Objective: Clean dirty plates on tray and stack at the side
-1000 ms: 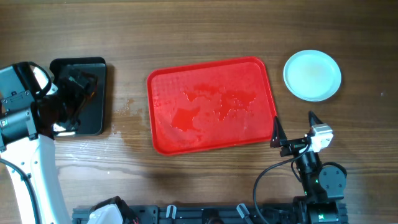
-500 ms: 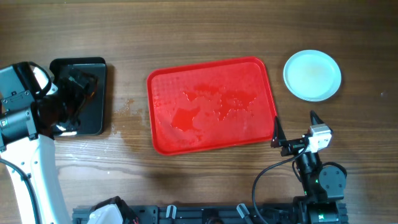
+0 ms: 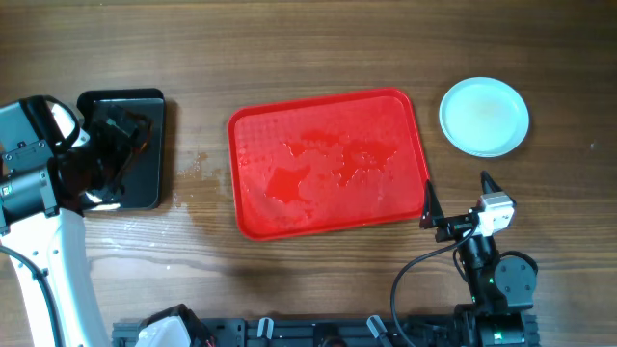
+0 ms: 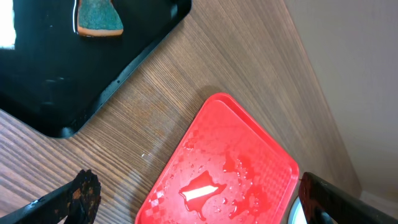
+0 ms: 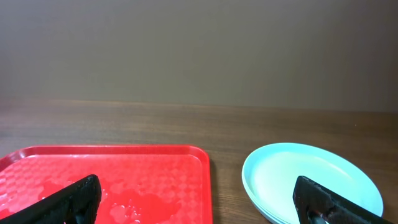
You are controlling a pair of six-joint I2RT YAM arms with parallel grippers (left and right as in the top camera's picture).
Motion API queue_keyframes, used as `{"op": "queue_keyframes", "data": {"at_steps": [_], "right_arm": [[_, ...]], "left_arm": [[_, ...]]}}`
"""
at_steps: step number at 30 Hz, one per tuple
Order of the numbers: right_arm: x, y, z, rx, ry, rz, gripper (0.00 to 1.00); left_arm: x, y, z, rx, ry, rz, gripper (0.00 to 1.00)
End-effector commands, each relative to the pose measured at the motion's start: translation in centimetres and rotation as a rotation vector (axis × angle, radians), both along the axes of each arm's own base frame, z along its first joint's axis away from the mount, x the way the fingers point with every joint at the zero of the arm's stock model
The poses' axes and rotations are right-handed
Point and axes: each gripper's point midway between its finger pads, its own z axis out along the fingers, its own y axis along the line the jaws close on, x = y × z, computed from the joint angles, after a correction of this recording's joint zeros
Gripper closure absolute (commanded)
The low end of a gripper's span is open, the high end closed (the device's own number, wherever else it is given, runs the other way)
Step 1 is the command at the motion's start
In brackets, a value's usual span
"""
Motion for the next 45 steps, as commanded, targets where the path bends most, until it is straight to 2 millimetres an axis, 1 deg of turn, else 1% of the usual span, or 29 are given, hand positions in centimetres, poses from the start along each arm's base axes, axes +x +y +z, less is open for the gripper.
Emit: {"op": "queue_keyframes", "data": {"at_steps": [1, 5, 6, 8, 10, 12, 16, 18, 20, 22, 26, 32, 34, 36, 38, 40, 45], "right_arm": [[0.0, -0.4, 0.3, -0.016, -0.018, -0.021, 0.00], [0.0, -0.4, 0.3, -0.016, -0.017, -0.021, 0.00], [0.0, -0.4, 0.3, -0.016, -0.018, -0.021, 0.00], [0.0, -0.4, 0.3, -0.016, -0.017, -0.021, 0.00], [0.0, -0.4, 0.3, -0.016, -0.018, -0.021, 0.00], [0.0, -0.4, 0.3, -0.016, -0.018, -0.021, 0.00], [0.0, -0.4, 0.3, -0.016, -0.018, -0.021, 0.00], [0.0, -0.4, 0.3, -0.016, -0.018, -0.021, 0.00], [0.0, -0.4, 0.3, -0.017, -0.018, -0.021, 0.00], [0.0, -0.4, 0.3, -0.017, -0.018, -0.021, 0.00], [0.0, -0.4, 0.3, -0.016, -0.018, -0.021, 0.00], [0.0, -0.4, 0.3, -0.016, -0.018, -0.021, 0.00], [0.0, -0.4, 0.3, -0.017, -0.018, -0.021, 0.00], [0.0, -0.4, 0.3, -0.016, -0.018, -0.021, 0.00], [0.0, -0.4, 0.3, -0.017, -0.018, -0.021, 0.00], [0.0, -0.4, 0.3, -0.016, -0.018, -0.021, 0.00], [0.0, -0.4, 0.3, -0.016, -0.018, -0.021, 0.01]], "left_arm": [[0.0, -0.2, 0.2, -0.004, -0.011, -0.013, 0.00], [0.0, -0.2, 0.1, -0.001, -0.010, -0.012, 0.00], [0.0, 0.1, -0.1, 0.011, -0.001, -0.003, 0.00], [-0.6, 1.7, -0.7, 0.084, 0.044, 0.052, 0.00], [-1.3, 1.5, -1.0, 0.090, 0.071, 0.053, 0.00], [-2.2, 0.6, -1.5, 0.097, 0.097, 0.028, 0.00], [-3.5, -2.1, -3.3, 0.168, 0.066, -0.121, 0.00], [-3.4, -3.7, -4.4, 0.211, -0.007, -0.202, 0.00], [-3.3, -4.7, -5.5, 0.236, -0.072, -0.245, 0.00], [-3.5, -5.6, -6.9, 0.260, -0.138, -0.282, 0.00], [-4.3, -6.1, -9.8, 0.279, -0.215, -0.286, 0.00], [-5.3, -6.2, -12.5, 0.302, -0.314, -0.275, 0.00], [-5.8, -6.6, -13.0, 0.290, -0.334, -0.287, 0.00], [-6.3, -7.4, -13.2, 0.266, -0.373, -0.314, 0.00], [-6.6, -8.2, -12.7, 0.249, -0.423, -0.338, 0.00], [-6.7, -8.6, -11.7, 0.249, -0.485, -0.350, 0.00], [-7.0, -8.6, -8.3, 0.290, -0.641, -0.333, 0.00]]}}
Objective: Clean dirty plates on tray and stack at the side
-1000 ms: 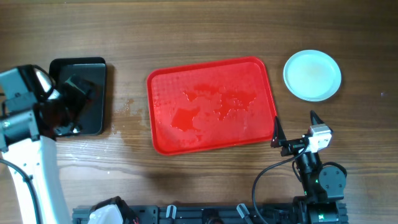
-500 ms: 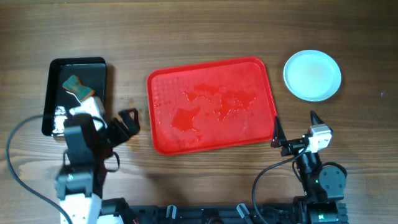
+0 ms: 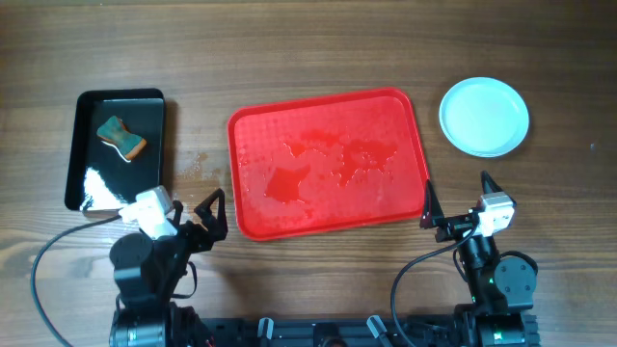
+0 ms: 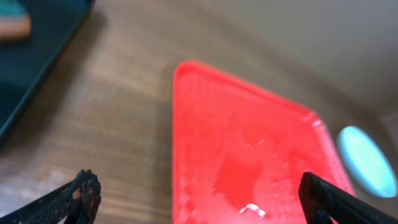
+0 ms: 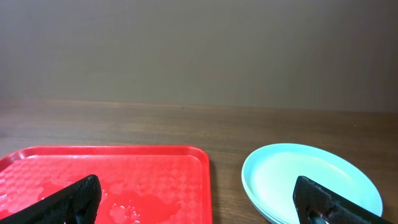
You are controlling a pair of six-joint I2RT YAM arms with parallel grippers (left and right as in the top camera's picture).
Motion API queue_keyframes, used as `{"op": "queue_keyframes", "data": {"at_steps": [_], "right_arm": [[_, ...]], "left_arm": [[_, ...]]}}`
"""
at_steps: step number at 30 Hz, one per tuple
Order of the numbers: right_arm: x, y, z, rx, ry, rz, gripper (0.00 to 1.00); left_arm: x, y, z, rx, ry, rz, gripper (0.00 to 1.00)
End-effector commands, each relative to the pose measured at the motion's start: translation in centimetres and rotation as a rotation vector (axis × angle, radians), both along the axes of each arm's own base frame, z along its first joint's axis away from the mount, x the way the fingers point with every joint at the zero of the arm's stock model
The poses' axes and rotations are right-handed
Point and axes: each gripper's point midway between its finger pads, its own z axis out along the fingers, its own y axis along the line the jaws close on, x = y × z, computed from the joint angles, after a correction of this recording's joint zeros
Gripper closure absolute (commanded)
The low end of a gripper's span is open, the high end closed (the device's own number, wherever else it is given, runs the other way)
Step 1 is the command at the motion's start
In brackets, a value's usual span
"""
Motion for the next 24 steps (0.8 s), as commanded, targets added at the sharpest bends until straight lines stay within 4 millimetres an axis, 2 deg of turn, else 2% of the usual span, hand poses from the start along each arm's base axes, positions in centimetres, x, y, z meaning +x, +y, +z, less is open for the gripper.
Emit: {"op": "queue_keyframes", "data": {"at_steps": [1, 7, 16, 21, 24], "right_arm": [[0.0, -0.4, 0.3, -0.016, -0.016, -0.021, 0.00], [0.0, -0.4, 0.3, -0.016, -0.016, -0.021, 0.00], [0.0, -0.4, 0.3, -0.016, -0.016, -0.021, 0.00], [0.0, -0.4, 0.3, -0.017, -0.016, -0.021, 0.00], [0.0, -0.4, 0.3, -0.016, -0.016, -0.021, 0.00]], "left_arm": [[-0.5, -0.6, 3.2, 0.024, -0.168, -0.036, 0.00], [-0.7, -0.3, 4.8, 0.047, -0.300, -0.017, 0.00], [1.0, -0.4, 3.9, 0.067, -0.429, -0.007, 0.00], [1.3, 1.2, 4.1, 0.096, -0.437, 0.098, 0.00], [1.4, 2.0, 3.6, 0.121, -0.412, 0.147, 0.00]]}}
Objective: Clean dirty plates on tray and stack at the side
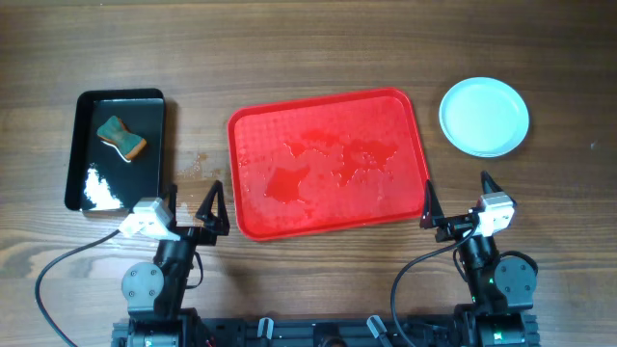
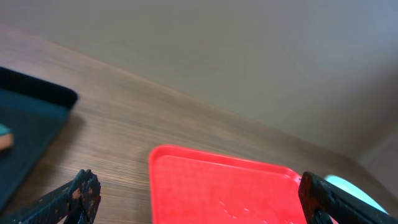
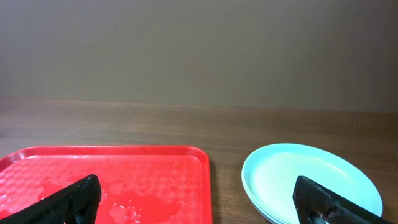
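The red tray point(image 1: 328, 162) lies mid-table, wet and with no plate on it. A stack of pale blue plates point(image 1: 484, 116) stands to its right; the right wrist view shows it as the plates point(image 3: 311, 180). My left gripper point(image 1: 193, 200) stands open off the tray's front left corner, nothing between its fingers; it is also in view as the left gripper point(image 2: 198, 193). My right gripper point(image 1: 455, 188) stands open off the front right corner, empty, seen also as the right gripper point(image 3: 198, 193). A teal and orange sponge point(image 1: 121, 136) lies in the black tray point(image 1: 120, 94).
The black tray holds a patch of white foam point(image 1: 96, 187) at its front end. Water drops mark the wood point(image 1: 198, 164) between the two trays. Cables run from both arm bases along the table's front edge.
My left arm has settled at its base at the front, and its wrist camera now looks level across the table rather than down at the red tray. The right arm has not moved.
At first my left arm reached over the black tray at the far left, open, with the sponge lying below it. Then it stood back near the table's front, the sponge left in the black tray. Now it rests there. The right arm stayed still throughout.
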You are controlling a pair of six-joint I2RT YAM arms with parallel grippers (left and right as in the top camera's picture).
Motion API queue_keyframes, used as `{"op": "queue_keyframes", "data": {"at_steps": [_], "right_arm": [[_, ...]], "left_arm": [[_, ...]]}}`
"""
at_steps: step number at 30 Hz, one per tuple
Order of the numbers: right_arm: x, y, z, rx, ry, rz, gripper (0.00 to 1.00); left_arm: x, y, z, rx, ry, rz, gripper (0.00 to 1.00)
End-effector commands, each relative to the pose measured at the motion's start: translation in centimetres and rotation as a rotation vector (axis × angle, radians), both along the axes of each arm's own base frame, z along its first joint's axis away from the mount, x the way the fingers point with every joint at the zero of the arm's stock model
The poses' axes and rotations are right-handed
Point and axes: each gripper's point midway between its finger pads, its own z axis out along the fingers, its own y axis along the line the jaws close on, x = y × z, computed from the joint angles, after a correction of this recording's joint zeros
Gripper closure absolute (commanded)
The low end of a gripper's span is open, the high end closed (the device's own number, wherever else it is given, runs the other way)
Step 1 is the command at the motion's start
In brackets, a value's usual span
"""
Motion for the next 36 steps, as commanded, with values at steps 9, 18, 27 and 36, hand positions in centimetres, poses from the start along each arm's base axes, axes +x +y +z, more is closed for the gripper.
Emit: {"op": "queue_keyframes", "data": {"at_steps": [9, 18, 27, 36], "right_arm": [[0.0, -0.4, 0.3, -0.016, -0.016, -0.021, 0.00], [0.0, -0.4, 0.3, -0.017, -0.016, -0.021, 0.00], [0.0, -0.4, 0.3, -0.016, -0.016, -0.021, 0.00], [0.0, -0.4, 0.3, -0.017, -0.016, -0.021, 0.00]], "left_arm": [[0.1, 1.8, -1.0, 0.222, 0.013, 0.100, 0.00], [0.0, 0.4, -0.9, 0.435, -0.024, 0.018, 0.00], [0.0, 0.5, -0.9, 0.506, -0.033, 0.015, 0.00], [0.0, 0.7, -0.9, 0.505, -0.031, 0.023, 0.00]]}}
